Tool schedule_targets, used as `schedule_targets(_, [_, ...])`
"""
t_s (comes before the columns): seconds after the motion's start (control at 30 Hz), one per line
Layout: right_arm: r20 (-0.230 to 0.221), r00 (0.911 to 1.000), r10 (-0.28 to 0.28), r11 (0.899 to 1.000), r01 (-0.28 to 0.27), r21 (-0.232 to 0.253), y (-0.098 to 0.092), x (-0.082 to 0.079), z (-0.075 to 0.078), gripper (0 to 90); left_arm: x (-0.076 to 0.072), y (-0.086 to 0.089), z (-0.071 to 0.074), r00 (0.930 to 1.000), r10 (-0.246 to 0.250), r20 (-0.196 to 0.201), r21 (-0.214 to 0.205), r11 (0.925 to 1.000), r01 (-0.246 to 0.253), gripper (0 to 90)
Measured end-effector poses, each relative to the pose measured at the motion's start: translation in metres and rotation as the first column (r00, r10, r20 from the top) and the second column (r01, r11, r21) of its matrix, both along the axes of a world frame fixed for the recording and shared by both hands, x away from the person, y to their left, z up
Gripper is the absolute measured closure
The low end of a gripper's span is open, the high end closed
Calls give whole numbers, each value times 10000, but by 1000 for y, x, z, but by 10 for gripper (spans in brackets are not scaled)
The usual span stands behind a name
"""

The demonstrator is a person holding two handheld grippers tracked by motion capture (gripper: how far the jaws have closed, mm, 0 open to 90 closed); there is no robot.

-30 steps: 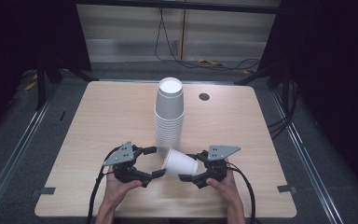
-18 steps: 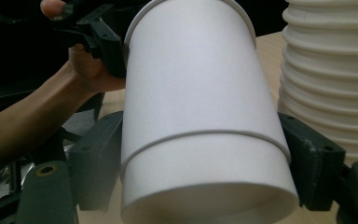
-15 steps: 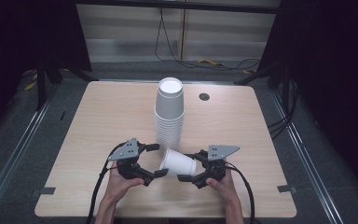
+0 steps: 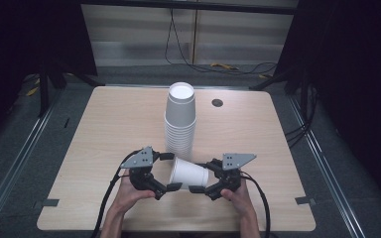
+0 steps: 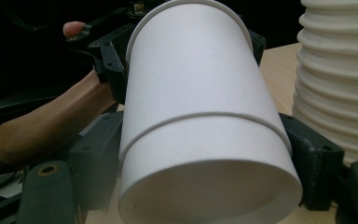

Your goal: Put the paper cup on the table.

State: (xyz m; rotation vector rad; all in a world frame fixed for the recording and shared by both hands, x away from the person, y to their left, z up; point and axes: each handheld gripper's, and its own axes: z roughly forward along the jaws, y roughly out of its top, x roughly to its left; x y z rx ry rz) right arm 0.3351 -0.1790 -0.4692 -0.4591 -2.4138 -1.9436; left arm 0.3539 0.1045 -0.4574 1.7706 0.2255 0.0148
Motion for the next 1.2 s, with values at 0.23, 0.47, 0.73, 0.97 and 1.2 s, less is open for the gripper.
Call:
schedule_targets(0.23, [-4,10000,64,10000,-64,-31,0,0,1,230,-1,-6,-2,10000,-55,48,98,9999,54,22])
schedule_targets(0.47, [-12,9999,148,9998,-148,-94,1,1,1,230,-2,-6,-2,9996,-214,189,268,9994,209,61])
schedule_targets(0.73, [86,10000,-20,9995,22,-305,3,1,0,197,-1,-1,-1,9994,-317,97,198,9993,315,97])
schedule_targets(0.97, [-1,9993,-384,9988,384,-296,1,2,-1,143,-1,3,1,9998,-165,95,180,9997,163,101])
schedule_targets(1.2, [326,9936,-1077,9936,1087,-303,-2,-1,-2,135,-2,6,3,9985,295,457,761,9966,-329,102])
